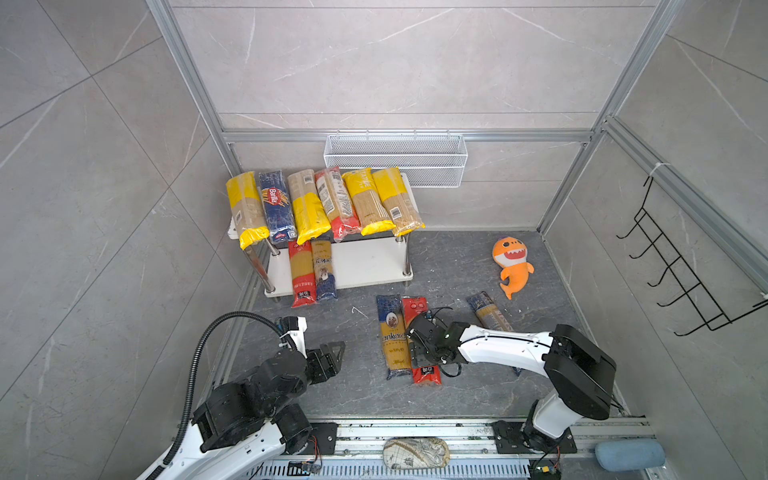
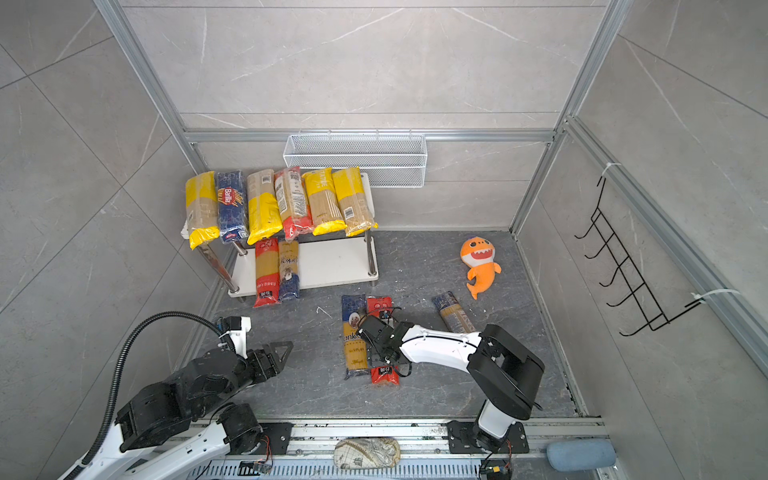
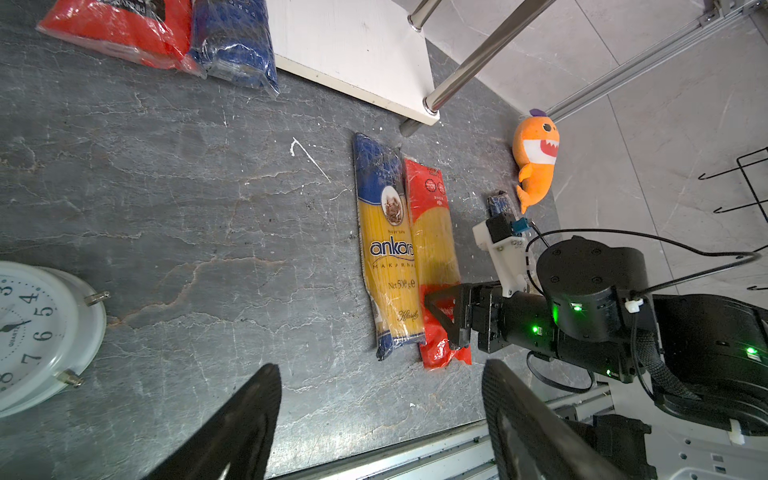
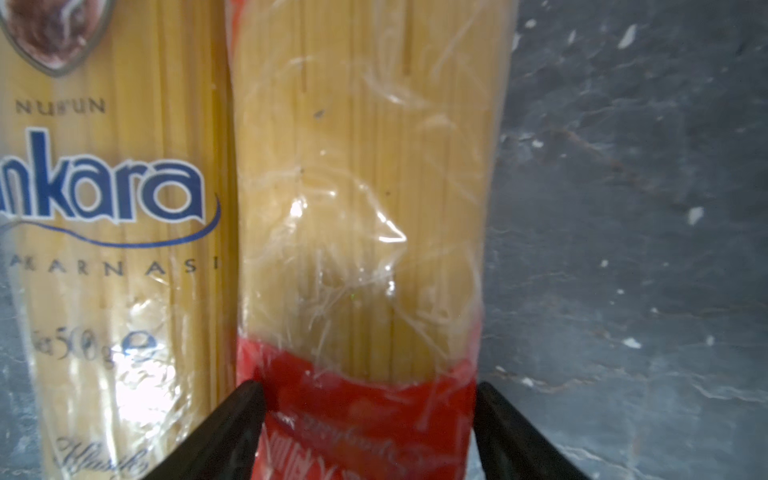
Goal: Place and organize the pasta boxes and bags onto the shelf
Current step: 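Grasp the red spaghetti pack beside the Ankara pack with the right gripper, then lift the red pack upright and carry it toward the lower shelf tier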
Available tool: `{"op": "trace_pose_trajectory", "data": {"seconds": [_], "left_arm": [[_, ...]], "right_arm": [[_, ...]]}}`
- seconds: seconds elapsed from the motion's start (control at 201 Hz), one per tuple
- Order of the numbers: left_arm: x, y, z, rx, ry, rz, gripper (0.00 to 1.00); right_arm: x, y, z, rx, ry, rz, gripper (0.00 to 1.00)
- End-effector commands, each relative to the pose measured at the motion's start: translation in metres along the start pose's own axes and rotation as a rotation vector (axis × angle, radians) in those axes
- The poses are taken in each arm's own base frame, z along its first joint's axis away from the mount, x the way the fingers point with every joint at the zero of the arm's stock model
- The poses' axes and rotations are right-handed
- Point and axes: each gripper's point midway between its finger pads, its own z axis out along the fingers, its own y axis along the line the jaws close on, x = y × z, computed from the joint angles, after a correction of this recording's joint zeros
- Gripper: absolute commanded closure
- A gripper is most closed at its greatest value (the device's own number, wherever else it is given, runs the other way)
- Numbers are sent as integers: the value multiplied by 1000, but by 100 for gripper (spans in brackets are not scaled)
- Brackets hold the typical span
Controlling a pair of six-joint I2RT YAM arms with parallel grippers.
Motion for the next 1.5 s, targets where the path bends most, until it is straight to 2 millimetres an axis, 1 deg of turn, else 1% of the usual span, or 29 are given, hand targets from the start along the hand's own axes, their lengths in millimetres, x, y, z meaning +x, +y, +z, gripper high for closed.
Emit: {"op": "trace_pose_trajectory", "data": {"seconds": [0.0,0.055,0.105,0.124,0.149,0.154,0.179,0.229,0.234,0.249,0.319,0.408,0.508,0.747,0.861,0.966,1.075,1.19,1.214,1.354,1.404,1.498], "left_arm": [[-10,-6,-8,17,-30,6,21],[-10,-6,-8,17,-30,6,22],[-10,-6,-8,17,-30,5,22],[-10,-6,-8,19,-30,5,22],[-11,-6,-9,20,-30,5,22],[-11,-6,-9,20,-30,5,22],[-11,-6,-9,21,-31,5,22],[-11,-6,-10,20,-32,4,22],[-11,-6,-11,20,-32,4,22],[-11,-6,-11,21,-32,4,22],[-12,-4,-13,17,-37,2,22],[-13,-3,-15,14,-43,1,22],[-16,-2,-18,12,-50,3,22],[-20,1,-22,-4,-67,7,22],[-21,4,-26,-8,-78,4,22],[-24,10,-30,-32,-90,10,22],[-26,16,-33,-60,-100,25,20],[-25,18,-34,-76,-89,34,20],[-25,18,-35,-77,-88,35,20],[-25,19,-35,-97,-74,46,19],[-25,18,-34,-102,-70,50,19],[-25,17,-32,-111,-63,61,19]], "right_arm": [[21,-4,16,33,73,-6,19],[25,-3,21,33,92,-9,20],[27,-3,25,39,103,-5,24],[28,-3,26,41,106,-1,28],[29,-4,28,43,110,1,37],[29,-4,28,43,110,1,37],[30,-3,28,41,112,2,47],[30,-4,27,36,110,10,60],[30,-4,26,35,108,11,63],[30,-4,26,33,107,11,65],[29,-5,20,16,90,17,79],[24,-4,6,-11,59,12,88],[16,1,-15,-73,12,6,100],[-5,36,-72,-335,-94,-6,100],[-13,51,-95,-431,-131,-19,100],[-22,70,-112,-526,-153,-39,100],[-35,90,-121,-582,-175,-73,100],[-53,110,-122,-594,-198,-119,100],[-59,117,-126,-606,-209,-133,100],[-88,147,-127,-634,-244,-185,100],[-99,156,-124,-639,-250,-198,100],[-127,168,-118,-645,-276,-190,100]]}}
